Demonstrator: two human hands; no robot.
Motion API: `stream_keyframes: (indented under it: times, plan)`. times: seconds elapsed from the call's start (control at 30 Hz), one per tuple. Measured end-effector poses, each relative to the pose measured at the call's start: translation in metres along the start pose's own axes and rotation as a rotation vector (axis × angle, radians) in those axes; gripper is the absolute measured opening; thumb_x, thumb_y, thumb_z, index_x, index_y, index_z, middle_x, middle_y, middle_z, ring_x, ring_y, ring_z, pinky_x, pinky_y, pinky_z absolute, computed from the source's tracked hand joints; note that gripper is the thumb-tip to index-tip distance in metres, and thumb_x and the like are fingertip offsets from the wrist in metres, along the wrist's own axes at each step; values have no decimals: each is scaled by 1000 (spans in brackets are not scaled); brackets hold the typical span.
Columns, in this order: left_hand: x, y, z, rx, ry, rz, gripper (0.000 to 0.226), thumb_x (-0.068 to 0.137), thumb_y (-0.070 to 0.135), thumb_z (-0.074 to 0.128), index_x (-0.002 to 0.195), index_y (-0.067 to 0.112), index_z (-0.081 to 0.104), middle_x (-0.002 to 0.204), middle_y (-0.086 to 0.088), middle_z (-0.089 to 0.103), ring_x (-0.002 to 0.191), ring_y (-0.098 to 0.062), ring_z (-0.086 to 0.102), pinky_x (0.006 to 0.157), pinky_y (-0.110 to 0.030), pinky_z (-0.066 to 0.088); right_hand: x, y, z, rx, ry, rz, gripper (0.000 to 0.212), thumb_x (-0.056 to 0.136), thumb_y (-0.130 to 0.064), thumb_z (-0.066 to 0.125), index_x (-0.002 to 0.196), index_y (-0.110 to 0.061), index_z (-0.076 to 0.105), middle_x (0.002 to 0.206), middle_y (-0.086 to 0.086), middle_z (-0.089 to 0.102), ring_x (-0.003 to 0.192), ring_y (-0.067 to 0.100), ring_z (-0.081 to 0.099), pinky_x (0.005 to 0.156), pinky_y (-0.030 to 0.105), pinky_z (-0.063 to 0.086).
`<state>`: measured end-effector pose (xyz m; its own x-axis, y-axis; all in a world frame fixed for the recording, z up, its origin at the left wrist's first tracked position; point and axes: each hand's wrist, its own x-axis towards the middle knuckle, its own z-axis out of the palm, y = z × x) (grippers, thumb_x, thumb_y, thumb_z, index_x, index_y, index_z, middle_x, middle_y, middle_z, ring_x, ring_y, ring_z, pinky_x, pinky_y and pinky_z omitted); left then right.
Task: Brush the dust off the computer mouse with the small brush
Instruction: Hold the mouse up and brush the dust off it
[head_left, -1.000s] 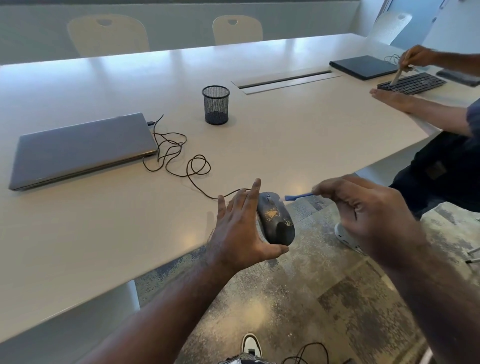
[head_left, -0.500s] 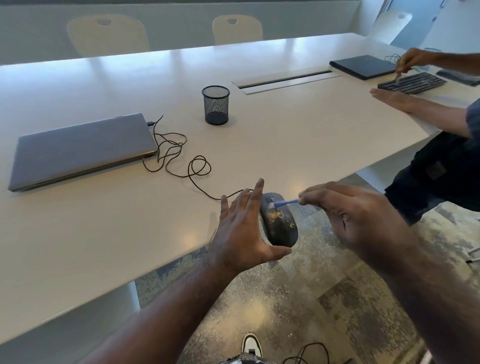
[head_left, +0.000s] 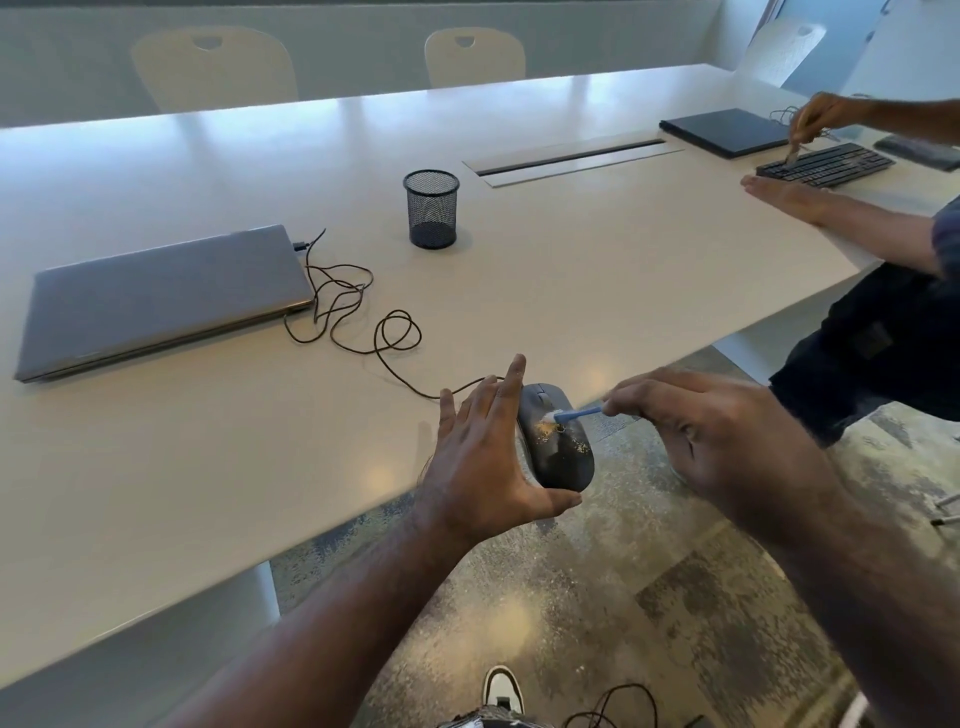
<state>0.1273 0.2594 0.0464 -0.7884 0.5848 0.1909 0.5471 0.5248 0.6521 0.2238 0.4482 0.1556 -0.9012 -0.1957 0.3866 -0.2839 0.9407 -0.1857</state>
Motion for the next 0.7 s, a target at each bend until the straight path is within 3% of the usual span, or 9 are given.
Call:
stream_keyframes:
  times: [0.2,0.4,0.57,0.7]
  plan:
    - [-1,-2,1,-6,2,-7,139,55,77,73,154,35,-14,162,0,24,152,-15,11,122,-52,-10,-3,8,-2,6,97,39,32,78,10,69,102,-9,74,97,3,74,77,20,71,69,36,60]
    - [1,-4,-1,-20,35,-27,140,53,78,73,155,35,-12,159,1,28,150,-14,17,122,-55,-6,-10,8,0,37,40,35,33,76,9,72,100,-13,74,94,-3,73,74,16,70,61,36,60]
    - [1,-3,-1,-18,31,-24,139,54,77,74,156,35,-11,158,2,30,150,-14,18,122,-53,-7,-14,14,-3,71,144,60,31,80,10,65,102,-12,73,95,-3,72,80,11,69,73,26,57]
    - [2,0,0,-20,28,-17,140,53,78,72,155,36,-13,158,2,30,150,-14,19,122,-51,-9,-16,9,-1,68,102,23,30,81,7,63,104,-10,74,102,0,73,83,20,71,69,36,61]
